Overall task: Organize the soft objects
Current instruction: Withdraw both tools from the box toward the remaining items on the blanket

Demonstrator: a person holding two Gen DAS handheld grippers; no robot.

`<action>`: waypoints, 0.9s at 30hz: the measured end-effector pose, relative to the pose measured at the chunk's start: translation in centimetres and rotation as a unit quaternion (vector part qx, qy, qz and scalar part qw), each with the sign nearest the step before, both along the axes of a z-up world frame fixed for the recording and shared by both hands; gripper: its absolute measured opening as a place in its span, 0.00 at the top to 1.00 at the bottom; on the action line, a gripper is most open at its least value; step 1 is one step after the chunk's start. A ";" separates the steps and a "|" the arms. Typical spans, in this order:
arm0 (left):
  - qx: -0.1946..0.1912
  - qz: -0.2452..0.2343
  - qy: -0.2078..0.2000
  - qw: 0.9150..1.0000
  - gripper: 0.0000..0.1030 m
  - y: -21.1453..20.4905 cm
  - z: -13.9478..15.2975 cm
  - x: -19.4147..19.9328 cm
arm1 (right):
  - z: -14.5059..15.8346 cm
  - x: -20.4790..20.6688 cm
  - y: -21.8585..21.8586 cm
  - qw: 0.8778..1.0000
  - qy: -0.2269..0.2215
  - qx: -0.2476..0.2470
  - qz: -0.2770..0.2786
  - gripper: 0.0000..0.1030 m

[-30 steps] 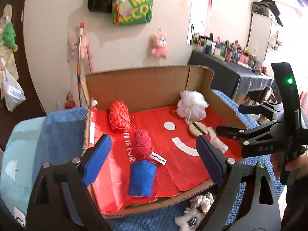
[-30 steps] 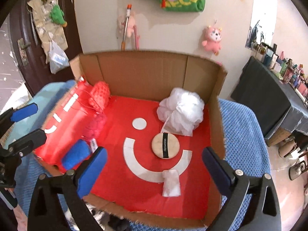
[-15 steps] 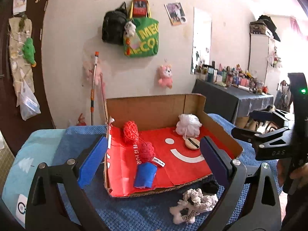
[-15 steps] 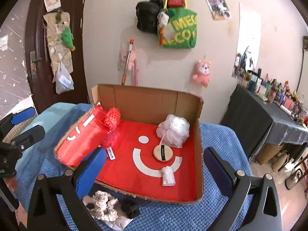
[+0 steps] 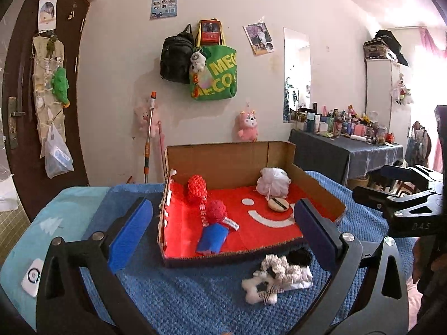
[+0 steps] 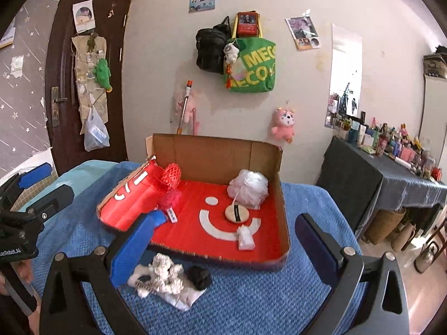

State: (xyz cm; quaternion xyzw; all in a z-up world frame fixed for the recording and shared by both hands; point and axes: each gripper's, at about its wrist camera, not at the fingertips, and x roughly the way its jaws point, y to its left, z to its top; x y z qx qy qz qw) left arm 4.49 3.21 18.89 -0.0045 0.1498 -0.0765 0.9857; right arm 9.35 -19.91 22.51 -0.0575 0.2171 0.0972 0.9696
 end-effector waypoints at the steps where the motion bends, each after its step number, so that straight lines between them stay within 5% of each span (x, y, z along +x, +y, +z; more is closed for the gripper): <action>1: 0.000 0.000 0.002 1.000 0.00 -0.1 -0.3 -0.3 | -0.3 -0.4 -0.2 1.000 -0.001 0.005 -0.001 0.00; 15: -0.011 0.013 0.050 0.999 0.00 0.0 -6.6 -1.6 | -5.3 -5.0 -0.5 0.999 -0.032 0.013 -0.030 0.00; 27: -0.002 0.024 0.101 0.995 0.00 -0.4 -11.9 -2.2 | -11.3 -5.3 -0.8 0.998 0.020 0.034 -0.041 0.00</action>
